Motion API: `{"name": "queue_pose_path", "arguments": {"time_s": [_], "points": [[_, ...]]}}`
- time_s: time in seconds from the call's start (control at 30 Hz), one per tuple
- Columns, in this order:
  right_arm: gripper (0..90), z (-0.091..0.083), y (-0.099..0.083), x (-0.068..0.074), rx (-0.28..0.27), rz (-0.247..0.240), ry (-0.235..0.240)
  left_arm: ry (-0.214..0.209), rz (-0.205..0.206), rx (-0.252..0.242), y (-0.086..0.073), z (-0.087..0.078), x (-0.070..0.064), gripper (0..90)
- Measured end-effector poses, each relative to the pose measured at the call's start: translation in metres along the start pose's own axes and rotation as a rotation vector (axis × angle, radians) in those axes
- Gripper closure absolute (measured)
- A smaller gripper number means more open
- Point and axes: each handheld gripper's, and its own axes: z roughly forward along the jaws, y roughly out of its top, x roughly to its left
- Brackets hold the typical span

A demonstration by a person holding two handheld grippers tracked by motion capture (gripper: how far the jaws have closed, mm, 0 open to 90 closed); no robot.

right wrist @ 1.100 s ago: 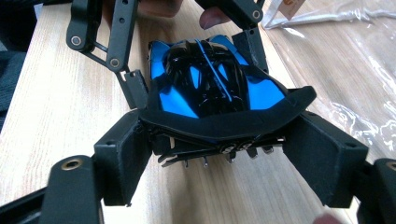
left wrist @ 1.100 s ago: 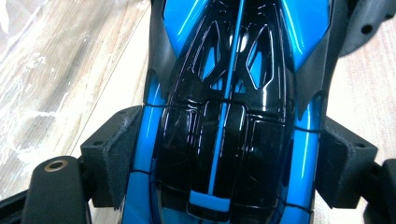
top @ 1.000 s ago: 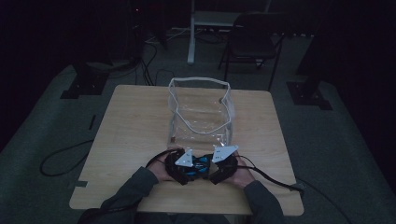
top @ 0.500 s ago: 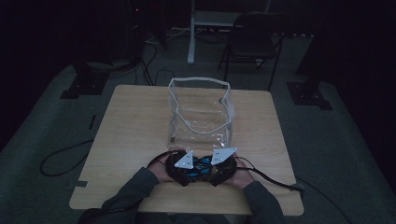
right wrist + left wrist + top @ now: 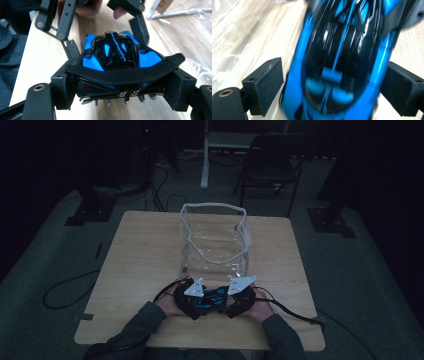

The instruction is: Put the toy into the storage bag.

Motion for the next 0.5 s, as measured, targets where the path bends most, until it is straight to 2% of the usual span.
{"name": "queue_pose_path", "arguments": {"time_s": [0.23,0.33,0.5], "points": [[24.7,-0.006,0.002,0.001,-0.012,0.007,-0.027,0.03,-0.046,-0.045,-0.013,-0.014,0.001,10.3],[24.8,-0.007,0.002,0.001,-0.011,0.015,-0.024,0.051,-0.064,-0.048,-0.02,-0.017,0.001,10.6],[24.8,-0.012,0.004,0.002,-0.016,0.006,-0.039,0.061,-0.093,-0.058,-0.027,-0.025,-0.001,13.0]]}}
